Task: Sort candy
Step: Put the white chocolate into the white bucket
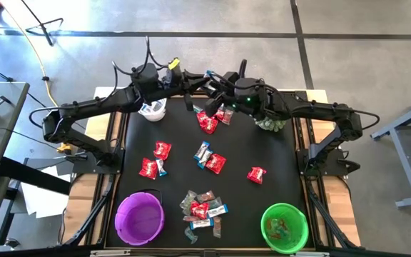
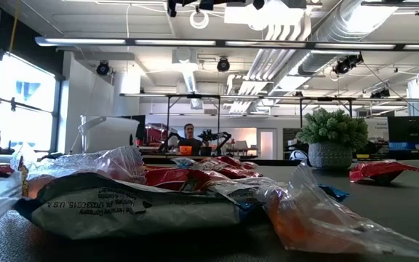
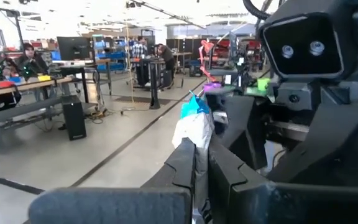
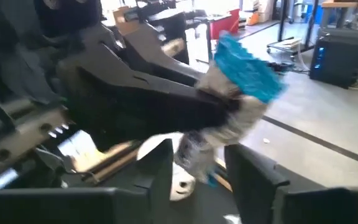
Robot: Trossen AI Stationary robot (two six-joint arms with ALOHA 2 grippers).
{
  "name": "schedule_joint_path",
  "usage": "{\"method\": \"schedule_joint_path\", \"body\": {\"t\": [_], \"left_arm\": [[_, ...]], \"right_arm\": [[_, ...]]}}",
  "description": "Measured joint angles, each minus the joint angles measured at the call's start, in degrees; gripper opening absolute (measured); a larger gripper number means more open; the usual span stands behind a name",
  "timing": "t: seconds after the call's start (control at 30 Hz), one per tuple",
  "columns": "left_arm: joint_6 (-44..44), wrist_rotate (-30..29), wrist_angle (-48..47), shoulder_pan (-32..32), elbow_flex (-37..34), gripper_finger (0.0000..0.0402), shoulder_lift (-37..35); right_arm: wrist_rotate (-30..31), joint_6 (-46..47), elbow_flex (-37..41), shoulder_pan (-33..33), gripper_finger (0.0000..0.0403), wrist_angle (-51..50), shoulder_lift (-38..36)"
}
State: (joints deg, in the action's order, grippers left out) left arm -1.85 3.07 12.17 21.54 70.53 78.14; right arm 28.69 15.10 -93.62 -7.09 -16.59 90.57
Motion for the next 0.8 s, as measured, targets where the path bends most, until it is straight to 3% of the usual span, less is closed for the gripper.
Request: {"method": "schedule_joint_path", "body": {"t": [0.23, 0.43, 0.63, 0.8], "left_arm": [[-6.6, -9.9, -9.2, 2.7, 0.0, 0.0004, -5.7], [-6.9, -18.5, -30.4, 6.6, 0.0, 0.0004, -12.8], [-5.3, -20.4, -54.7, 10.9, 0.0, 0.001, -16.9], [-5.5, -20.3, -62.2, 14.1, 0.0, 0.0012, -16.6]], "right_arm": [[1.3, 5.9, 0.0, 0.0, 0.0176, -10.1, -3.6], [1.2, 15.5, 0.0, 0.0, 0.0177, -24.1, -7.9], [1.1, 26.4, -0.1, 0.0, 0.0177, -42.1, -8.6], [0.5, 33.6, 0.0, 0.0, 0.0176, -53.8, -8.0]]}}
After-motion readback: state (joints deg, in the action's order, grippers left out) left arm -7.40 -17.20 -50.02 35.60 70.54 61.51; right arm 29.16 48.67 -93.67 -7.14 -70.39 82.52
